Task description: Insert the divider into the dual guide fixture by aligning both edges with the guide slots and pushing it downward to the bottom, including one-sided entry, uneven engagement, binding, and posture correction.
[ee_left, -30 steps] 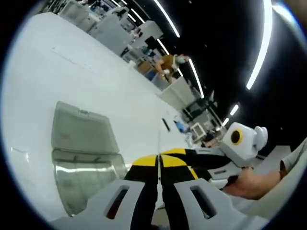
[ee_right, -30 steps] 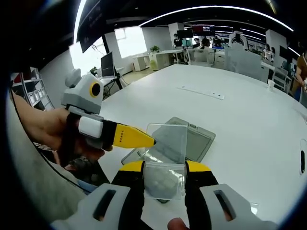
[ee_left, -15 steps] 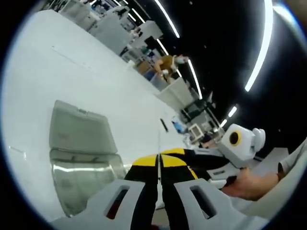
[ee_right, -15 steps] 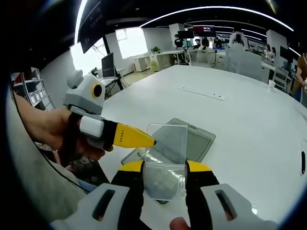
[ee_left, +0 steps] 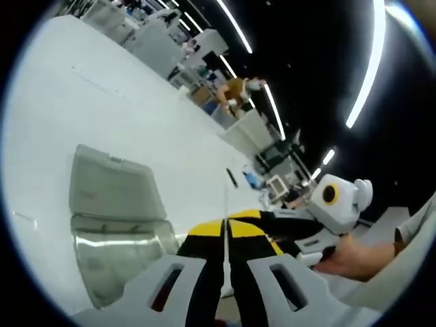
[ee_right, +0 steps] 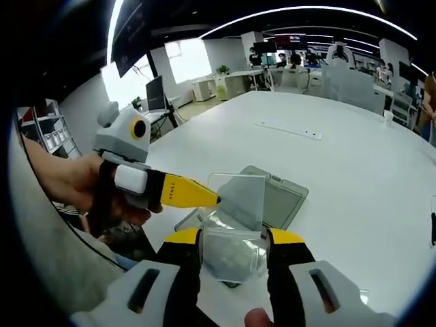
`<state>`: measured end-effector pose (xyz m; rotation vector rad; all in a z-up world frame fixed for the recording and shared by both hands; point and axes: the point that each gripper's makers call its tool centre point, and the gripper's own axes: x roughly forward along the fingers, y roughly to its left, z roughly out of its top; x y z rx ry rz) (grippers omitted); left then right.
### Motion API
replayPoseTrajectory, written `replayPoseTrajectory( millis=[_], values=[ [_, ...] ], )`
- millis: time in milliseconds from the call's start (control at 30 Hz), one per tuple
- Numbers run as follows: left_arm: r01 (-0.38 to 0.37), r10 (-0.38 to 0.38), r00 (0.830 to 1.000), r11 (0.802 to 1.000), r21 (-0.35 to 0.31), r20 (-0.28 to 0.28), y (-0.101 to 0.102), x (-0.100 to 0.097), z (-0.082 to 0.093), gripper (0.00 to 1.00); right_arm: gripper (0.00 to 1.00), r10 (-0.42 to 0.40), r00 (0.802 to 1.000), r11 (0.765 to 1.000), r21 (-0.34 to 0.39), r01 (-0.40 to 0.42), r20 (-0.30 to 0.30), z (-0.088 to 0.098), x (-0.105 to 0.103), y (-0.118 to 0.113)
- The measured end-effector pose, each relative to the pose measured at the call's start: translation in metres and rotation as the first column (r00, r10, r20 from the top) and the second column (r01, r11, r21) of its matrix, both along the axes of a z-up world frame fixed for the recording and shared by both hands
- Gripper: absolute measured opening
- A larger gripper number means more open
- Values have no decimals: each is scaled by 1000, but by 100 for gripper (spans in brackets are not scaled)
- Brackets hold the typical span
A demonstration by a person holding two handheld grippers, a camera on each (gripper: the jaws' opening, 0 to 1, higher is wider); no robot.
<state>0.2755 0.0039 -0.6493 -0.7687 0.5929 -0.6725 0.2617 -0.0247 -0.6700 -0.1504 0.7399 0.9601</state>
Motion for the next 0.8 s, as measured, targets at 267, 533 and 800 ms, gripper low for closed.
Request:
replayPoseTrajectory(
  millis=[267,533,800],
  values=[
    [6,-6,1000,1000,2,5,3,1,0,0,36,35,999,999,30,-34,-32,2,-1,5],
    [27,-27,999,1000,-5,17,5,1,3,0,36,61,997,997,43,-59,-49,3,-2,5],
    [59,-58,998,998,-21,25,8,0,7,0,36,103,992,993,60,-98,-75,3,-4,4]
  ],
)
